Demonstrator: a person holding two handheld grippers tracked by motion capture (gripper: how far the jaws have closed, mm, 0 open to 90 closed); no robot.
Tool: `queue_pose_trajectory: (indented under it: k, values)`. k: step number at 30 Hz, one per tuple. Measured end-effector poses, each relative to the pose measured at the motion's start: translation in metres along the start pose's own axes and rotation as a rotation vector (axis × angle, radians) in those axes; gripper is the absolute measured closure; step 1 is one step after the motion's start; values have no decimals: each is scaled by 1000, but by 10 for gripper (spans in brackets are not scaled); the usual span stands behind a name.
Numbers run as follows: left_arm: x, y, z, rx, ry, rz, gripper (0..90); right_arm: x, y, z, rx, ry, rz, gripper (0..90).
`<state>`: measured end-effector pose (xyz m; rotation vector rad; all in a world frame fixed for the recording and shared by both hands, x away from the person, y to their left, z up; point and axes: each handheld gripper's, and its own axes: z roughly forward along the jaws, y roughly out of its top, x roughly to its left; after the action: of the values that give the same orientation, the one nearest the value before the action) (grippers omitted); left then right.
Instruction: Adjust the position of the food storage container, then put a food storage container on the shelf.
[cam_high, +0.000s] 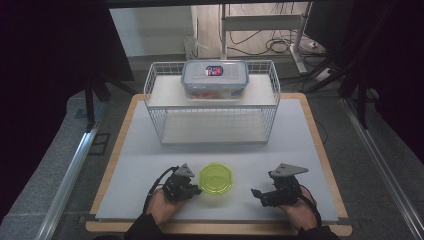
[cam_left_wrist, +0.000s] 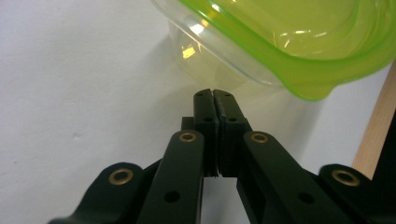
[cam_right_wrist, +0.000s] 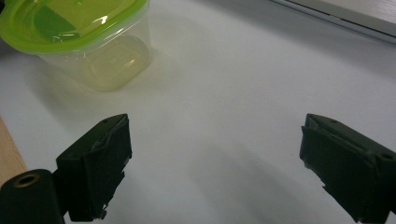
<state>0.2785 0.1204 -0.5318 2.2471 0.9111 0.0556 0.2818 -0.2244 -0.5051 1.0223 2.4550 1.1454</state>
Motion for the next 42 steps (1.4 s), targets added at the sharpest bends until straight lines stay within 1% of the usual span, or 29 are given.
queue_pose_trajectory:
  k: [1, 2, 4, 6, 7, 8, 10, 12, 13, 15, 17, 19, 21, 23, 24, 26, 27, 29, 31, 33, 34, 35, 36, 39, 42]
  values:
    - [0, -1, -3, 4, 28, 7, 873, 0, 0, -1, 0, -1, 2, 88]
    - [1, -2, -6, 5, 46, 10, 855, -1, 0, -1, -3, -3, 1, 87]
    - [2, -5, -14, -7, 94, 18, 789, -2, 0, -1, -4, -3, 3, 87]
    - [2, -10, -23, -18, 152, 37, 651, -2, 0, -2, -5, -5, 4, 87]
    - [3, -13, -29, -27, 176, 46, 584, -2, 0, -2, -7, -4, 4, 87]
    - [3, -16, -34, -40, 191, 44, 527, -2, 0, -2, -8, -5, 4, 88]
    - [5, -23, -44, -70, 212, 39, 400, -3, 0, -3, -8, -3, 3, 87]
    - [7, -30, -53, -102, 216, 25, 297, -2, 0, -3, -8, -2, 4, 87]
    - [8, -34, -57, -118, 215, 14, 257, -2, 0, -3, -7, -3, 2, 87]
    - [11, -43, -63, -152, 212, -8, 206, -2, 0, -2, -7, -2, 2, 85]
    - [14, -48, -67, -170, 214, -29, 181, -2, 0, -2, -2, 1, 3, 85]
    - [15, -51, -69, -188, 215, -36, 155, -2, -1, -1, 4, 7, 8, 83]
    - [14, -52, -71, -205, 227, -32, 100, -2, -1, -1, 4, 7, 15, 77]
    - [13, -52, -71, -213, 233, -23, 89, -2, -1, 0, 1, -1, 23, 61]
    - [12, -53, -71, -208, 238, -12, 76, -2, -1, 0, 0, -6, 31, 51]
    - [12, -54, -71, -195, 254, -4, 69, -1, 1, -1, 1, -19, 48, 30]
    - [12, -56, -71, -190, 259, -2, 69, 0, 1, -1, -3, -18, 52, 24]
    - [12, -57, -71, -187, 261, -6, 69, 3, 3, -1, -2, -9, 54, 17]
    - [12, -58, -71, -184, 267, -8, 70, 7, 6, -1, 14, 9, 62, 16]
    - [11, -59, -72, -186, 267, -9, 71, 13, 9, -2, 28, 15, 55, 17]
    - [11, -59, -72, -185, 268, -8, 70, 16, 11, -2, 38, 10, 48, 40]
    - [11, -59, -72, -182, 268, -7, 71, 18, 13, -2, 48, 3, 52, 72]
    - [11, -59, -72, -182, 268, -7, 71, 20, 15, -3, 48, 8, 63, 115]
    - [10, -59, -72, -177, 269, -5, 70, 21, 21, -4, 35, 34, 104, 228]
    - [10, -60, -71, -174, 271, -10, 67, 23, 27, -3, 3, 71, 144, 313]
